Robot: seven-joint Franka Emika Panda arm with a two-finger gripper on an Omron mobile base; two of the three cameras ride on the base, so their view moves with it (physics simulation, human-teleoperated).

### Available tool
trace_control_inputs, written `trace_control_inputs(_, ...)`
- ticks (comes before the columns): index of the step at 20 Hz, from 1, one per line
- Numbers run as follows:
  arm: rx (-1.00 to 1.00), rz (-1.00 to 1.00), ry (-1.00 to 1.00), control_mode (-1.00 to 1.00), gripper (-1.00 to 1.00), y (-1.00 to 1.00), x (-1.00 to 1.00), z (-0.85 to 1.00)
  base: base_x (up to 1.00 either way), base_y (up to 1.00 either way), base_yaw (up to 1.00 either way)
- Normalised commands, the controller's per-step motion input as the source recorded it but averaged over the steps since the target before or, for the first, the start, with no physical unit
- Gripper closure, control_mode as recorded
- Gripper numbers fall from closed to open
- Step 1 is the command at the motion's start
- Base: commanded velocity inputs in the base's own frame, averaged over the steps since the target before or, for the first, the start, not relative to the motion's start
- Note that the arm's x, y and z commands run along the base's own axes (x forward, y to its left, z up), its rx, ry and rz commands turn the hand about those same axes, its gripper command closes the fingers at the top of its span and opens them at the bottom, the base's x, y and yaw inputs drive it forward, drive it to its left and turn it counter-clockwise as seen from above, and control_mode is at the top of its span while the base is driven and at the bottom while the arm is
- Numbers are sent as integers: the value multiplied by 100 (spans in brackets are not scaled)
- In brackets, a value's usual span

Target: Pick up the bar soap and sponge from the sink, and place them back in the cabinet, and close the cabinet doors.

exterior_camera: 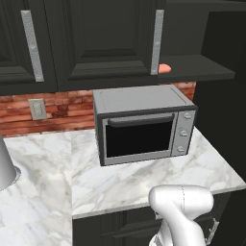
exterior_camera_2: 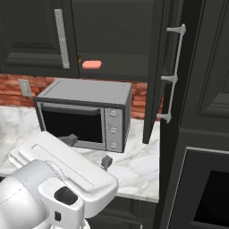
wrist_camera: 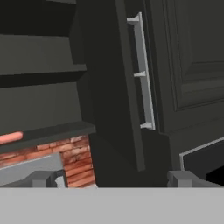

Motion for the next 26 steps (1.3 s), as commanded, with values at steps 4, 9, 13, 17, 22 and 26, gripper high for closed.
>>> trace_control_inputs(4,-2,-3,-13,-100,-100,0,13,-21,0,0,0)
trace_control_inputs(9,0,0,-10,-100,-100,0,23,-14,0,0,0)
trace_control_inputs(13,0,0,-7,-100,-100,0,25,-15,0,0,0)
trace_control_inputs(17,0,0,-7,-100,-100,0,27,-17,0,0,0)
trace_control_inputs(22,0,0,-7,-100,-100,0,26,-18,0,0,0)
trace_control_inputs(26,0,-1,-6,-100,-100,0,22,-20,0,0,0)
